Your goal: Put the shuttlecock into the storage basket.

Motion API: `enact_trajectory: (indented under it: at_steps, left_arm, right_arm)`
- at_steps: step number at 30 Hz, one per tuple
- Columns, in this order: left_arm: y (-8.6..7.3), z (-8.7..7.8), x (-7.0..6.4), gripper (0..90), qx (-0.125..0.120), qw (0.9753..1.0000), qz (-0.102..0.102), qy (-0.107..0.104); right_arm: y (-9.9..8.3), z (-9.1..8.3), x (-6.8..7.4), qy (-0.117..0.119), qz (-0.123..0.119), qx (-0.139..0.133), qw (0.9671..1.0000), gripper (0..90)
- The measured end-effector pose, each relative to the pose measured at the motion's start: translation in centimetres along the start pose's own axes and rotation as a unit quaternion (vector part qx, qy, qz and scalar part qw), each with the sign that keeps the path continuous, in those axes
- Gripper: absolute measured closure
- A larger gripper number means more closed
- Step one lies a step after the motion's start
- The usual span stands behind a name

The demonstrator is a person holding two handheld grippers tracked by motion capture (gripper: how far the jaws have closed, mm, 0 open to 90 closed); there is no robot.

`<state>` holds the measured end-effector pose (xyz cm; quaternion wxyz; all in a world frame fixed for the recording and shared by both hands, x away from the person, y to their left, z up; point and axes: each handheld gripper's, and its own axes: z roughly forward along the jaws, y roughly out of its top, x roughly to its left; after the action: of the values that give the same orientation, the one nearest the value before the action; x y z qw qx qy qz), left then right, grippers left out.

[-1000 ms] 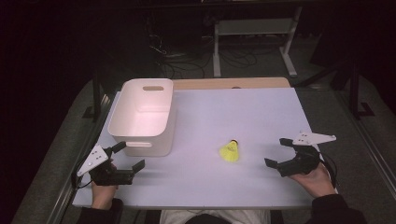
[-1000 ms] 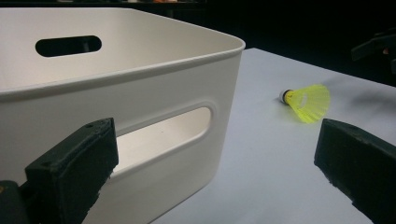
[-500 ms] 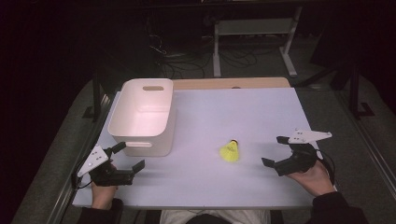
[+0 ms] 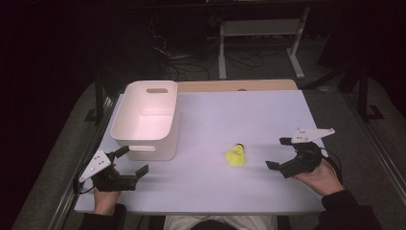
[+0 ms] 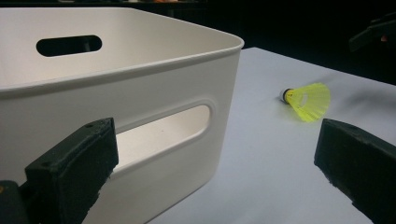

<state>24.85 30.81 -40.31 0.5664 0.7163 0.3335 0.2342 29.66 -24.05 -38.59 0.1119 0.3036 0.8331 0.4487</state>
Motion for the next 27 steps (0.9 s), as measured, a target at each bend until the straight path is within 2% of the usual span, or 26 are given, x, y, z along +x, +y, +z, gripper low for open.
enact_trajectory:
  at_steps: [12, 27]
  left_arm:
    - [0.0, 0.0, 0.0, 0.0, 0.002, 1.0000, 0.001, -0.002]
    - [0.0, 0.1, 0.0, 0.0, 0.003, 1.0000, 0.001, -0.003]
  right_arm:
    - [1.1, 0.4, -0.2, 0.005, -0.012, 0.017, 0.9998, 0.0]
    - [2.4, 1.9, -0.3, 0.010, -0.030, 0.041, 0.9987, 0.0]
